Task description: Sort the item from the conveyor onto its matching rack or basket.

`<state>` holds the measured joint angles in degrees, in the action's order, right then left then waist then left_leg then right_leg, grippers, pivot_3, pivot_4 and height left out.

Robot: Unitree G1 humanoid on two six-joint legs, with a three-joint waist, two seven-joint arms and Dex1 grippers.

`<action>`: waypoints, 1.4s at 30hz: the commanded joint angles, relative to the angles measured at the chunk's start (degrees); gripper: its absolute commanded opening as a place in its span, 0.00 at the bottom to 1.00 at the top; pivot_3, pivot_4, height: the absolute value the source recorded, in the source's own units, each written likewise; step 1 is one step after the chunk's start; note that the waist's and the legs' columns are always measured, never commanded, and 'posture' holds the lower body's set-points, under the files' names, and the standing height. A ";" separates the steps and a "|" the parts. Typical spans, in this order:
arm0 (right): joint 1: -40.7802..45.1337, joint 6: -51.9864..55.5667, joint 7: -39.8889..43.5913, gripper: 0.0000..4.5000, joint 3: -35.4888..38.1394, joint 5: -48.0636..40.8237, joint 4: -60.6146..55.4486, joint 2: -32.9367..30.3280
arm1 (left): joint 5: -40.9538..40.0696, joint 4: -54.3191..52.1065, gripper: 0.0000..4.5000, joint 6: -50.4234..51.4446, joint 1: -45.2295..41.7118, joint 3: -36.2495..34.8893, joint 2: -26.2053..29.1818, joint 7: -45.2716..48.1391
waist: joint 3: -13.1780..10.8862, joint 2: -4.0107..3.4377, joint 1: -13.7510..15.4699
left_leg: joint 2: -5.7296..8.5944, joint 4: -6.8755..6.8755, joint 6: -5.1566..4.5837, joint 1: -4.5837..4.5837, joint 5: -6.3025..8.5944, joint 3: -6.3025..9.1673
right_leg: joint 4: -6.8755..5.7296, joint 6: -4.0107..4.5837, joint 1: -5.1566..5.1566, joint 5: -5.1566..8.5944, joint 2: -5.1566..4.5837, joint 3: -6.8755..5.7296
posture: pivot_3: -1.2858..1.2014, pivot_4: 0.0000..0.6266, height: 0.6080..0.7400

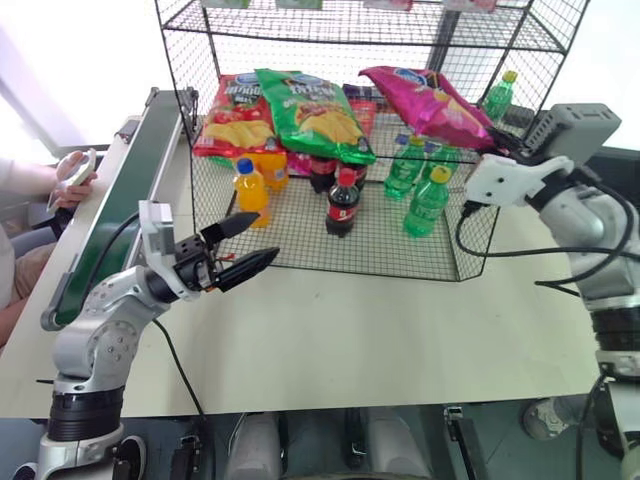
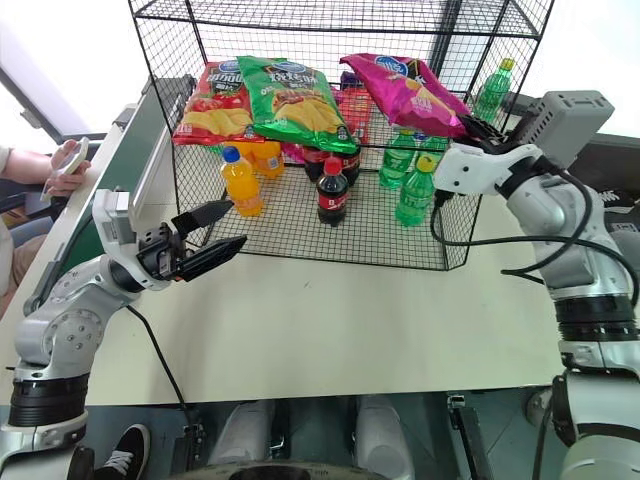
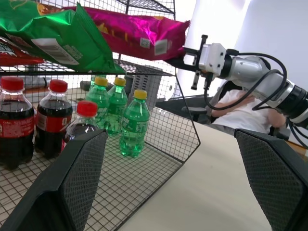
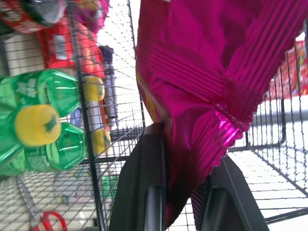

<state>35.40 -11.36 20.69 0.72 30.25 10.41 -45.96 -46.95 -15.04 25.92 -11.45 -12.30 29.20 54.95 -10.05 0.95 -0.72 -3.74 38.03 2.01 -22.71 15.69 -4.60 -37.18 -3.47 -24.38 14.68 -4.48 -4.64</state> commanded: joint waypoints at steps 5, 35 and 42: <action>2.74 2.14 -0.50 0.26 0.58 -3.97 1.52 1.54 | -0.69 -2.25 1.00 -0.68 0.79 -1.01 0.18 -0.71 | 0.00 0.00 0.00 | 0.00 0.00 -0.01 0.00 0.00 0.00 | 0.00 0.00 0.00 0.00 0.00 0.00 | 0.52 0.24 1.00; -15.02 32.34 26.86 0.98 14.85 -81.44 -29.74 2.95 | 12.12 1.53 1.00 -2.17 2.90 -1.37 6.65 -6.16 | 0.01 0.02 0.32 | -0.05 -0.01 -0.05 0.04 0.03 0.09 | -0.04 0.01 0.06 -0.01 0.03 -0.03 | 0.52 0.24 1.00; -31.67 30.65 36.69 0.98 11.25 -71.36 -30.46 -2.22 | 17.02 8.15 1.00 -6.01 3.18 -6.97 14.70 -5.37 | 0.01 0.03 1.31 | -0.01 0.01 -0.21 -0.01 0.12 -0.01 | 0.11 0.03 0.02 0.01 -0.07 -0.07 | 0.52 0.24 1.00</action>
<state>3.54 22.39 55.73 11.21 -43.76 -20.64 -47.43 -31.11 -6.41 21.81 -8.32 -16.98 42.46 49.51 -10.04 0.98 0.58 -3.75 38.03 1.80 -22.72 15.82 -4.62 -37.07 -3.44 -24.38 14.69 -4.55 -4.70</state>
